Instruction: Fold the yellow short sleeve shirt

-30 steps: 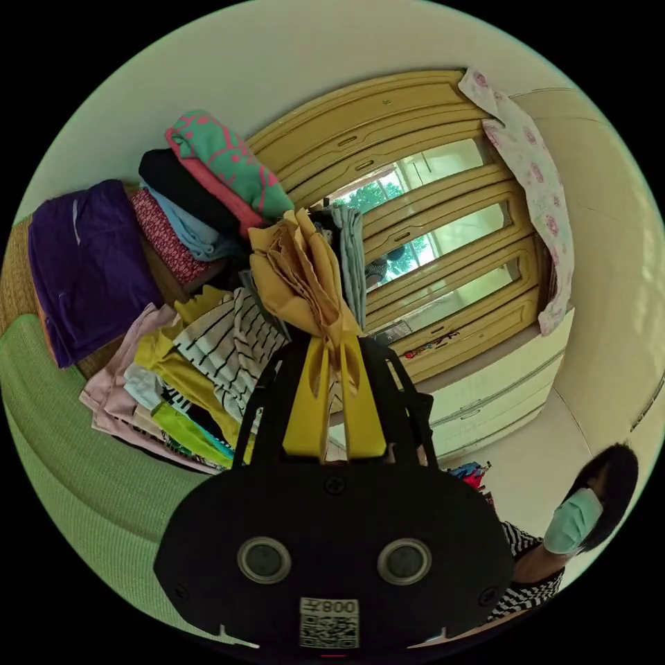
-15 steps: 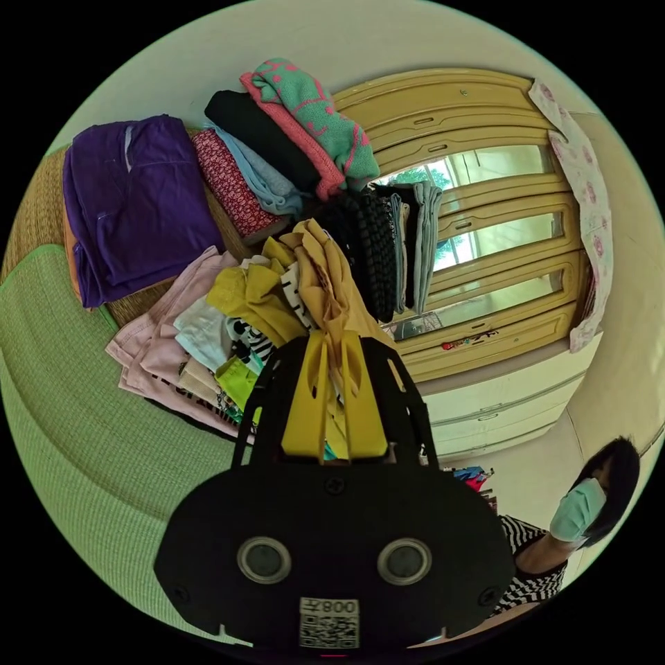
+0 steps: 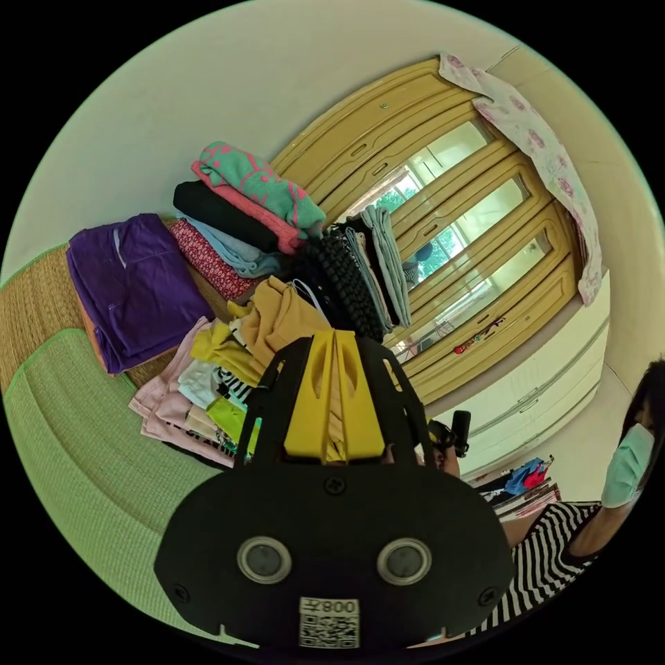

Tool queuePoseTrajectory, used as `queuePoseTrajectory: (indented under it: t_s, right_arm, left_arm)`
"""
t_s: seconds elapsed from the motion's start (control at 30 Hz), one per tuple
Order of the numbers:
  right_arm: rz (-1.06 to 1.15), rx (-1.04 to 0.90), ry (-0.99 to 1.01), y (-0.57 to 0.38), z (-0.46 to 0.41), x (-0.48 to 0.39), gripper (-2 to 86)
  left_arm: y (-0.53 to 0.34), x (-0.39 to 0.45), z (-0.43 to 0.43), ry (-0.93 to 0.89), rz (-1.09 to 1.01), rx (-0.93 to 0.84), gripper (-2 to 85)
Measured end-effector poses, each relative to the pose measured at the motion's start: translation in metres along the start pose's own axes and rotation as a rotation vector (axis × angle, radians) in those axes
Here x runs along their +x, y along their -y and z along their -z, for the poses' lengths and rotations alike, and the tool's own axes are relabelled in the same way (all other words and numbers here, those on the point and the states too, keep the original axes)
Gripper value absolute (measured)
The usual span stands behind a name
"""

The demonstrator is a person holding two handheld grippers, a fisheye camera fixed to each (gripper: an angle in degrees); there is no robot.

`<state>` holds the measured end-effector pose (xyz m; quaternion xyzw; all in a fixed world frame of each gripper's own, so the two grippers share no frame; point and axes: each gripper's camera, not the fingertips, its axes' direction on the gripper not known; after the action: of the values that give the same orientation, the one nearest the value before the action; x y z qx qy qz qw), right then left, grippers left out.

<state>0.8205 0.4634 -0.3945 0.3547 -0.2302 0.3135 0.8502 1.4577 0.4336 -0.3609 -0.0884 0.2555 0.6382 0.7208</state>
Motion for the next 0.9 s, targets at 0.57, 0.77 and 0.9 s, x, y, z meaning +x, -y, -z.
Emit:
queuePoseTrajectory:
  t_s: [0.57, 0.77, 0.9]
  right_arm:
    - [-0.241, 0.055, -0.152, -0.034, -0.033, 0.087, 0.0]
    - [-0.14, 0.057, -0.17, -0.034, -0.034, 0.021, 0.0]
    - [-0.003, 0.052, -0.103, -0.05, -0.048, -0.062, 0.0]
  left_arm:
    - [0.013, 0.001, -0.045, 0.115, 0.084, -0.12, 0.2]
    - [0.013, 0.009, -0.045, 0.064, 0.111, -0.093, 0.1]
    - [0.007, 0.02, -0.042, -0.021, 0.102, -0.024, 0.1]
